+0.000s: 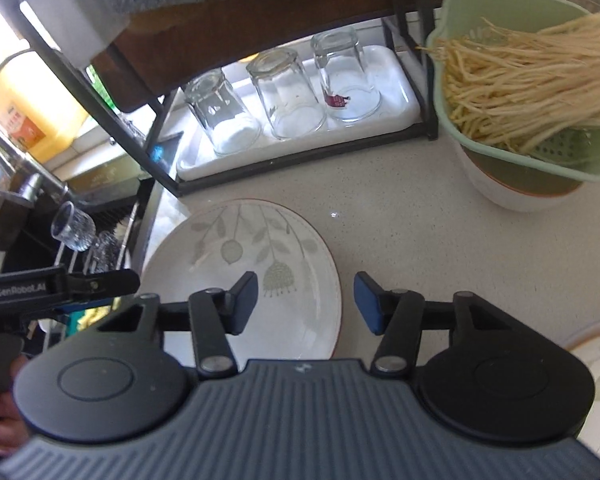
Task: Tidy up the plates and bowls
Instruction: 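Close both grippers on the rim of the second leaf-pattern plate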
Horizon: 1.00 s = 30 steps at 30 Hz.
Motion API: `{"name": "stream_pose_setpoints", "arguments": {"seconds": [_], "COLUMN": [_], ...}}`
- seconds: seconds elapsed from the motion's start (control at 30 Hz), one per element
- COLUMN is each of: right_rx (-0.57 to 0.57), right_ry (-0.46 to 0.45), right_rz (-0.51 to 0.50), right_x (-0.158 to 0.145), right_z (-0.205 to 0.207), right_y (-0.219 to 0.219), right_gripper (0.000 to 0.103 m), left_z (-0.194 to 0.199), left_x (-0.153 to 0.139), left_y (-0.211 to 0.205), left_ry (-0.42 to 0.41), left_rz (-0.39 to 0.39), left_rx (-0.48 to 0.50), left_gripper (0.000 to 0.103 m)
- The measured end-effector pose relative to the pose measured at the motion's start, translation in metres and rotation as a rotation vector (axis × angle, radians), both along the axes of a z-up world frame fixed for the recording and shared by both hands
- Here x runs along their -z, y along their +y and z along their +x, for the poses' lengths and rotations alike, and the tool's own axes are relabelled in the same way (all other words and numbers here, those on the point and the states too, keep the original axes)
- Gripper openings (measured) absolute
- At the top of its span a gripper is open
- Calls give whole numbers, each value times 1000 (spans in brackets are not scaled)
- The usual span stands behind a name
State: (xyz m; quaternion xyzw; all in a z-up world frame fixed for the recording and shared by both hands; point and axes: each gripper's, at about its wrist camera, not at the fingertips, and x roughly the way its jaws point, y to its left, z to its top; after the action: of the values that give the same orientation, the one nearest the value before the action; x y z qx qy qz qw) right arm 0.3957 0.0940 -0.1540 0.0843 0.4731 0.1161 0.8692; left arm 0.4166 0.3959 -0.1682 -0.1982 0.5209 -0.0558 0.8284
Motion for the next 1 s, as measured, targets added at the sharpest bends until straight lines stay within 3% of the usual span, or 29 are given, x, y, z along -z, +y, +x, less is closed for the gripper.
{"name": "stream_pose_setpoints", "arguments": {"seconds": [0.2,0.43,0.53,0.8,1.0], "right_rx": [11,24,19,39,29], "right_ry": [32,68,108,135,131], "right_rz": [-1,8,7,30,54], "right_x": [9,19,22,32,34], "right_z": [6,12,19,28,28], "right_y": [1,4,5,-4,-8], "right_gripper": [47,41,37,19,19], "left_z": [10,17,21,22,23], "left_x": [11,21,27,32,32], "left_y": [-1,0,-1,-5,0], "left_ry": [41,72,89,82,96], "left_rz": [-38,-63,-108,-124,-146], "left_rx": [2,0,1,22,-6], "left_gripper": [73,45,39,36,36]}}
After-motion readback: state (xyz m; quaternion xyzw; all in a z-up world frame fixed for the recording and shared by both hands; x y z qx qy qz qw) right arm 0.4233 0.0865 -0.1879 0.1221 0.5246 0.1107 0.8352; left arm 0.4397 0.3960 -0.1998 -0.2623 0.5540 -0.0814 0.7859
